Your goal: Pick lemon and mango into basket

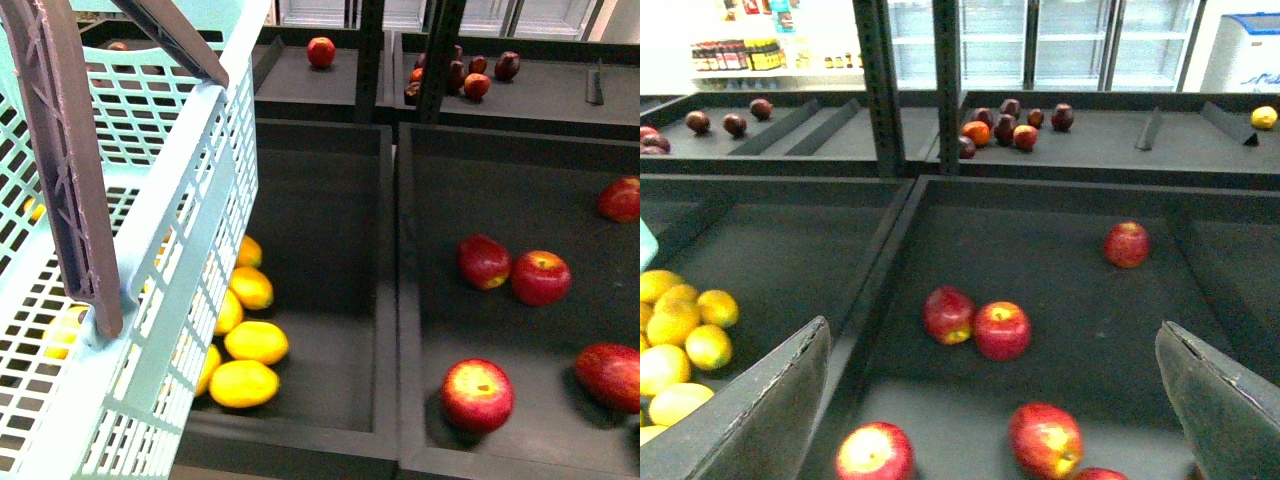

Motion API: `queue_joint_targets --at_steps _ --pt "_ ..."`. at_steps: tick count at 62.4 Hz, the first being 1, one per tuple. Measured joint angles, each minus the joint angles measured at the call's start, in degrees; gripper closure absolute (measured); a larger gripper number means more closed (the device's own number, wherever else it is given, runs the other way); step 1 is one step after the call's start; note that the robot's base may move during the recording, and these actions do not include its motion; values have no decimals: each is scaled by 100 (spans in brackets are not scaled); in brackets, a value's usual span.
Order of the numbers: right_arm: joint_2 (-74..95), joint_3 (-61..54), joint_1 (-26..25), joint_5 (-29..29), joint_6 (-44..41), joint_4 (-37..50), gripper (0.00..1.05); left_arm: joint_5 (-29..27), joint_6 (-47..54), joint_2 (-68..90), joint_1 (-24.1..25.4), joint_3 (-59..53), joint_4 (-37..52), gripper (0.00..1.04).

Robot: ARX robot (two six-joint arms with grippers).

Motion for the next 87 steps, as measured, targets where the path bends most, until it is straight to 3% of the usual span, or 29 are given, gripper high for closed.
queue_joint_targets --at_steps 62,67,73,77,87 --pt "2 0 0 -55 0 0 9 -15 15 4 9 0 -2 88" --pt "-4 -2 -7 -70 -2 2 9 -592 625 173 -133 212 -605 88" --pt "-4 -2 -4 -59 0 0 9 -1117 2481 782 -426 581 -717 88" --pt "-4 -2 -4 -33 0 0 9 -1062 3591 1375 -627 903 -522 88" --pt "-4 -2 -4 -33 0 0 9 -396 3794 2549 -977 1617 -76 88"
